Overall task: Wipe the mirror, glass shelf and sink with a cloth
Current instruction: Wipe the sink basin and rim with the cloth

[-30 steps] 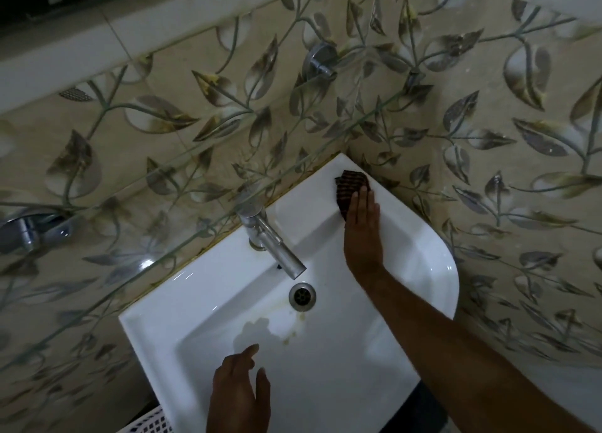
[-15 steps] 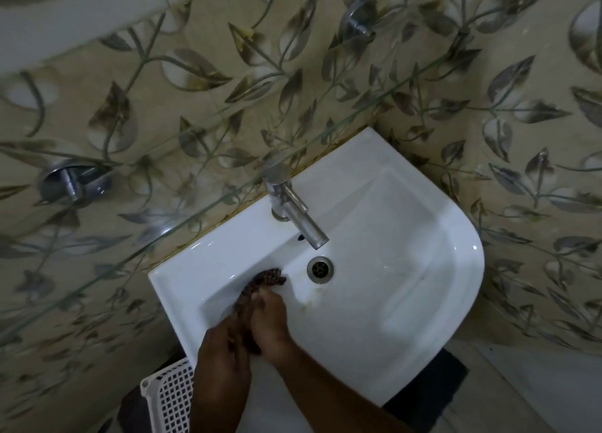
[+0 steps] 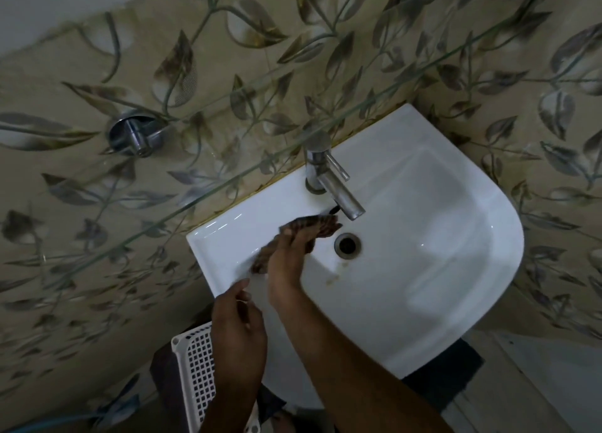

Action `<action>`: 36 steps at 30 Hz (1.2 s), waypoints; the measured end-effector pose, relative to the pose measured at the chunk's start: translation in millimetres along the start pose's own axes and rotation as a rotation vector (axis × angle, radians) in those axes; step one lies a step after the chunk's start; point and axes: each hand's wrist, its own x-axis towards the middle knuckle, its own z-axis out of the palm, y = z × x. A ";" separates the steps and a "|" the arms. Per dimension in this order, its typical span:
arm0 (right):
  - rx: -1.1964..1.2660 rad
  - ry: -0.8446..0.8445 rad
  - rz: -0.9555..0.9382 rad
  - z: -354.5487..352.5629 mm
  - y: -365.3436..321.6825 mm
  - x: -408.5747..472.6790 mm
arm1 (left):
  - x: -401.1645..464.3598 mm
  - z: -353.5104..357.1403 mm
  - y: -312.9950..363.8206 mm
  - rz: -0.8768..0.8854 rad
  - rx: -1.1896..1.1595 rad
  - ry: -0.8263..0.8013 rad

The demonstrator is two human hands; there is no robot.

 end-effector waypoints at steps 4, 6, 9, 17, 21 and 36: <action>-0.238 -0.286 -0.066 23.9 34.6 -42.7 | 5.4 -13.8 -10.2 -0.024 0.027 0.061; -0.596 -0.344 -0.154 19.7 45.2 -33.5 | 5.4 -21.2 -14.1 0.018 0.055 0.034; -0.929 -0.485 -0.249 1.5 49.3 -31.8 | 7.7 -21.5 -18.1 0.051 0.066 0.020; -1.365 -0.510 -0.364 -97.7 133.8 49.0 | -3.4 18.2 -18.2 0.274 0.107 -0.409; -1.497 -0.303 -0.516 -180.5 99.9 113.4 | -4.2 49.8 -7.0 0.361 0.163 -0.528; -1.371 -0.435 -0.541 -140.5 95.9 110.2 | 9.1 71.5 -3.5 0.333 0.202 -0.499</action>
